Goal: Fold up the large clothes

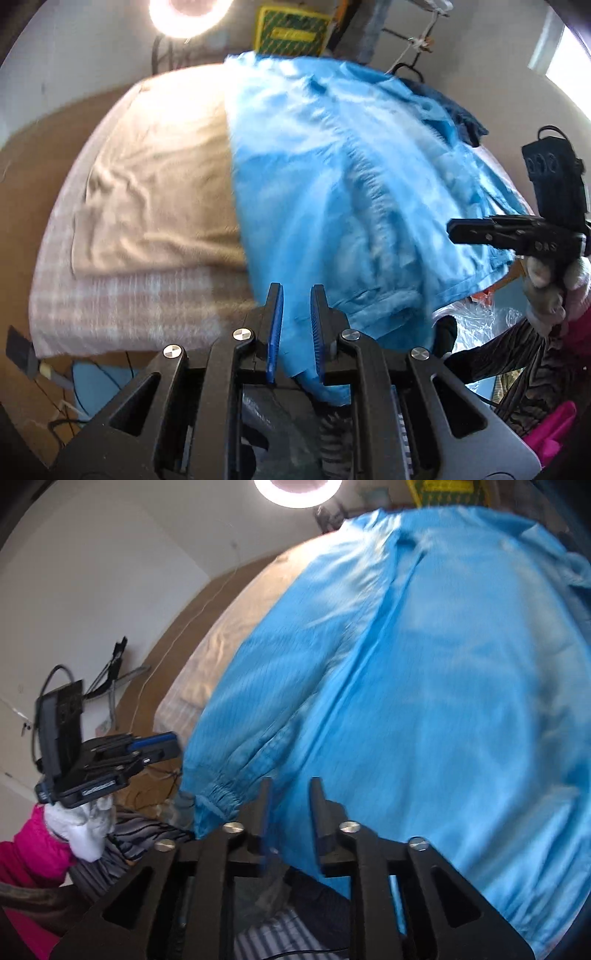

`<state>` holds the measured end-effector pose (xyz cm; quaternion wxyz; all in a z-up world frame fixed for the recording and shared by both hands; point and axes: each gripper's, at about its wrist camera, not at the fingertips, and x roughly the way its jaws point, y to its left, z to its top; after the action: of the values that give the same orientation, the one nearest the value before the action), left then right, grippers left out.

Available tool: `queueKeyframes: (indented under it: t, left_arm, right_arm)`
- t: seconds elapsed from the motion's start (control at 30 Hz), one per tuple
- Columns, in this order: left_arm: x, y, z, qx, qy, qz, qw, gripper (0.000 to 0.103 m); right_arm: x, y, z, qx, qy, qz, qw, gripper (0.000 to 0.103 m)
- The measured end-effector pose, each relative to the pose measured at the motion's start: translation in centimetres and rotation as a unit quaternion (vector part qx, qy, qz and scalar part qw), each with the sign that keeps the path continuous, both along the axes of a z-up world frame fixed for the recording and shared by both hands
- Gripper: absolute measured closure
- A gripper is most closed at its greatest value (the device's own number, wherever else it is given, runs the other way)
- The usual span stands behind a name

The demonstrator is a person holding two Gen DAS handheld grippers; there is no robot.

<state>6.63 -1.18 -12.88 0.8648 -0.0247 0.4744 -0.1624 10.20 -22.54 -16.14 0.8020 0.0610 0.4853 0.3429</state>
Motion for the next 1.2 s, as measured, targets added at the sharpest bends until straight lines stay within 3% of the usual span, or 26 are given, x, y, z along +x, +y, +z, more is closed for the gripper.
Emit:
queueKeyframes:
  t: [0.27,0.4,0.47,0.5,0.83,0.97,1.2]
  left_arm:
    - [1.1,-6.0,2.6,-0.015,-0.036,-0.064,0.9972,0.086]
    - [2.0,-9.5,3.5,-0.028,-0.037,-0.093,0.9946,0.065]
    - [2.3,-10.7,3.8,-0.028,-0.039,-0.104,0.9935,0.065]
    - [2.7,-11.8,4.1,-0.027,-0.039,-0.112,0.9926,0.065]
    - [5.5,-18.6,6.0,-0.043,-0.047,-0.162,0.9848,0.062]
    - [6.5,-20.8,5.7,-0.040,-0.042,-0.177,0.9824,0.061]
    - [7.2,-21.4,4.0,-0.041,-0.028,-0.180,0.9825,0.061]
  right_arm:
    - [-0.4,-7.1,2.6,0.012,-0.074,-0.104,0.992,0.082]
    - [-0.6,-11.1,4.1,0.000,-0.087,-0.133,0.987,0.079]
    - [-0.6,-12.9,4.5,-0.010,-0.090,-0.152,0.984,0.061]
    - [-0.7,-13.9,4.8,-0.017,-0.092,-0.164,0.982,0.059]
    - [-1.6,-22.1,8.4,-0.020,-0.092,-0.236,0.967,0.058]
    - [-2.0,-27.7,8.3,-0.002,-0.087,-0.301,0.950,0.058]
    - [-0.9,-38.2,5.1,0.047,-0.011,-0.426,0.903,0.058]
